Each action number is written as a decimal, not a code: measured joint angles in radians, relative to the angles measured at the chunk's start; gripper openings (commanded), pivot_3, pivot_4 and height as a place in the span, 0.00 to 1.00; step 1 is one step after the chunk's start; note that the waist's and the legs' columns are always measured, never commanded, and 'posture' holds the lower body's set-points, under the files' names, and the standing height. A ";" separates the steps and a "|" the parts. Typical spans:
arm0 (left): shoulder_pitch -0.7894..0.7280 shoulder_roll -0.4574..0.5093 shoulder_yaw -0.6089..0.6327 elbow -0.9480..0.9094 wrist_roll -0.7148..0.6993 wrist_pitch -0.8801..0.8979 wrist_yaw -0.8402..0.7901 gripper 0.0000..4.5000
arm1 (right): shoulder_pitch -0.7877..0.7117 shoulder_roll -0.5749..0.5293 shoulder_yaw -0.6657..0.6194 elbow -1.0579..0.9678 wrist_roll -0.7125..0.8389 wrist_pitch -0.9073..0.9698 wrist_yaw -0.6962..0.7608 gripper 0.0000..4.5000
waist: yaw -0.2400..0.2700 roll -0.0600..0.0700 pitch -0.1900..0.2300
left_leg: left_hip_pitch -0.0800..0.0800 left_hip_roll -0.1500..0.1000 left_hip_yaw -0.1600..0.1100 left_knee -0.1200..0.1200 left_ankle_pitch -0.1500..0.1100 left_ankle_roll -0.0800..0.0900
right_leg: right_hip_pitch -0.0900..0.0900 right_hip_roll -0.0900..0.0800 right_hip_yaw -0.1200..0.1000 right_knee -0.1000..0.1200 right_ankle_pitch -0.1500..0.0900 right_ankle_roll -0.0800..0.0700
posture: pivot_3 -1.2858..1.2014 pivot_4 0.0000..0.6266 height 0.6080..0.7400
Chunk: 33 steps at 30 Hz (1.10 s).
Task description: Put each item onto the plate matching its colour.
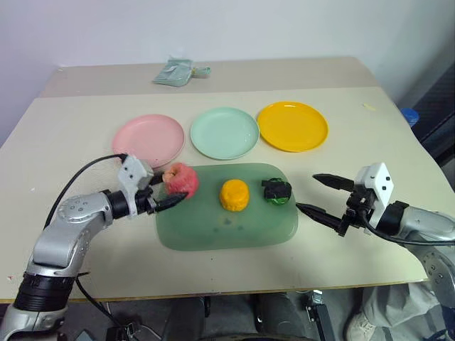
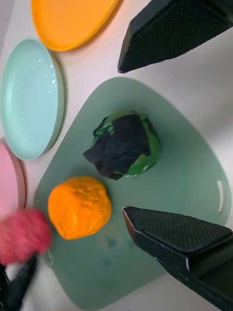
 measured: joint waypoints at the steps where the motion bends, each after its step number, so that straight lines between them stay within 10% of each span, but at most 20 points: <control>1: -0.038 -0.004 0.019 0.041 0.012 -0.013 0.032 0.68 | -0.011 0.002 0.010 0.000 0.000 0.003 -0.003 1.00 | 0.000 0.000 0.000 | 0.000 -0.001 0.000 0.000 0.000 0.000 | 0.000 0.000 0.000 0.000 0.000 0.000 | 0.52 0.24 1.00; 8: -0.273 -0.028 0.025 0.379 0.196 -0.030 0.255 0.68 | -0.091 0.025 0.079 0.004 -0.002 0.005 -0.020 1.00 | -0.001 0.000 0.000 | 0.000 -0.003 0.000 0.000 0.000 0.000 | 0.000 0.000 0.000 0.000 0.000 0.000 | 0.52 0.24 1.00; 10: -0.300 -0.055 0.011 0.452 0.225 -0.032 0.282 0.99 | -0.123 0.037 0.099 0.008 -0.004 0.010 -0.034 1.00 | -0.001 0.000 0.000 | -0.001 -0.003 0.000 0.000 0.000 0.000 | -0.001 0.000 0.000 0.000 0.000 0.000 | 0.52 0.24 1.00; 14: -0.319 -0.083 0.011 0.486 0.238 -0.080 0.297 1.00 | -0.198 0.065 0.139 0.008 0.006 0.050 -0.063 1.00 | -0.002 -0.002 0.001 | -0.001 -0.002 0.000 0.000 0.000 0.000 | -0.002 0.000 0.000 0.000 0.000 0.000 | 0.52 0.24 1.00; 33: -0.006 -0.036 0.146 0.017 0.126 -0.153 0.200 1.00 | -0.409 0.221 0.500 0.077 -0.220 0.092 -0.171 1.00 | -0.002 -0.003 0.000 | -0.001 -0.001 -0.001 -0.001 0.000 -0.001 | -0.002 -0.004 -0.001 0.001 0.000 0.000 | 0.52 0.24 1.00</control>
